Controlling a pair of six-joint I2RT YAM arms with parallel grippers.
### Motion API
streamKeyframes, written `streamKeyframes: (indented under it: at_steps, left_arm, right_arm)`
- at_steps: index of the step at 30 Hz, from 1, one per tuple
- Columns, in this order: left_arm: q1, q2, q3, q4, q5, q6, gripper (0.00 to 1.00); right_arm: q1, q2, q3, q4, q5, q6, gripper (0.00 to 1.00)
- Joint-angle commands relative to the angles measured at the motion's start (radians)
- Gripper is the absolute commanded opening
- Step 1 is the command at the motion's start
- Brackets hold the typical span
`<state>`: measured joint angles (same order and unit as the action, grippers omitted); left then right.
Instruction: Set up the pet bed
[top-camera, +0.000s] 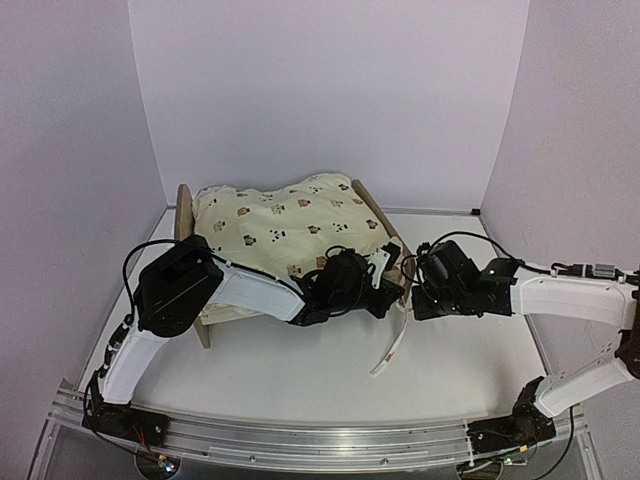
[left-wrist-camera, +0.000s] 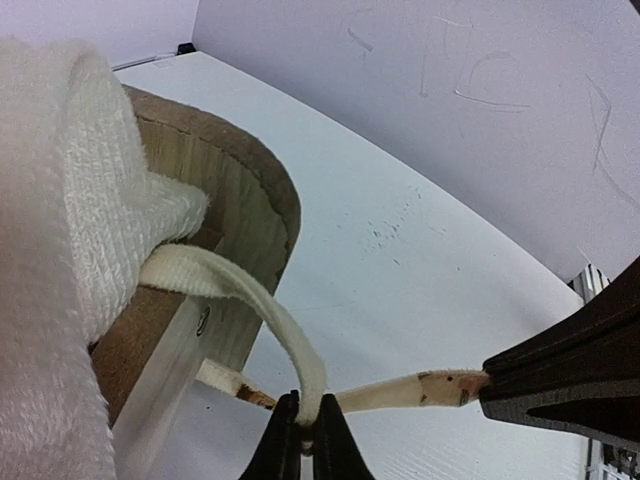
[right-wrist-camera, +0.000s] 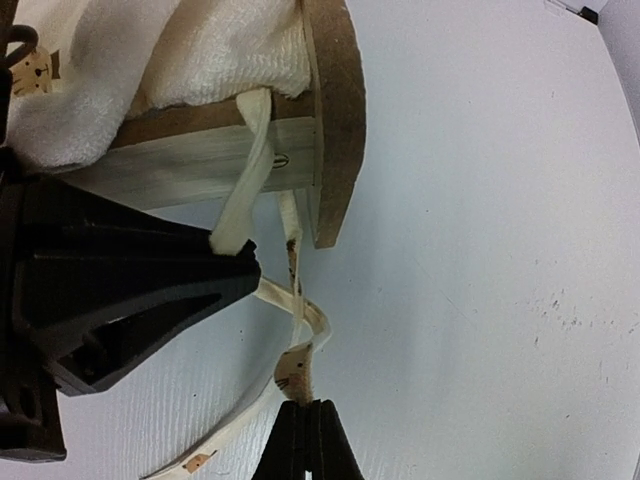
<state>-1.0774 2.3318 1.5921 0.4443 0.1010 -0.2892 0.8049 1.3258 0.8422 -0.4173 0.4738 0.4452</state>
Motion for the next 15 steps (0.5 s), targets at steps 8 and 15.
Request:
streamKeyframes:
  at_steps: [8, 15]
  left_arm:
    - [0.006, -0.048, 0.001, -0.024, 0.011, 0.014, 0.00]
    - [0.006, -0.092, -0.014, -0.054, 0.063, -0.009, 0.00]
  right_arm:
    - [-0.081, 0.025, 0.003, 0.085, -0.126, -0.010, 0.00]
    - [-0.104, 0.089, 0.030, 0.147, -0.189, -0.055, 0.00]
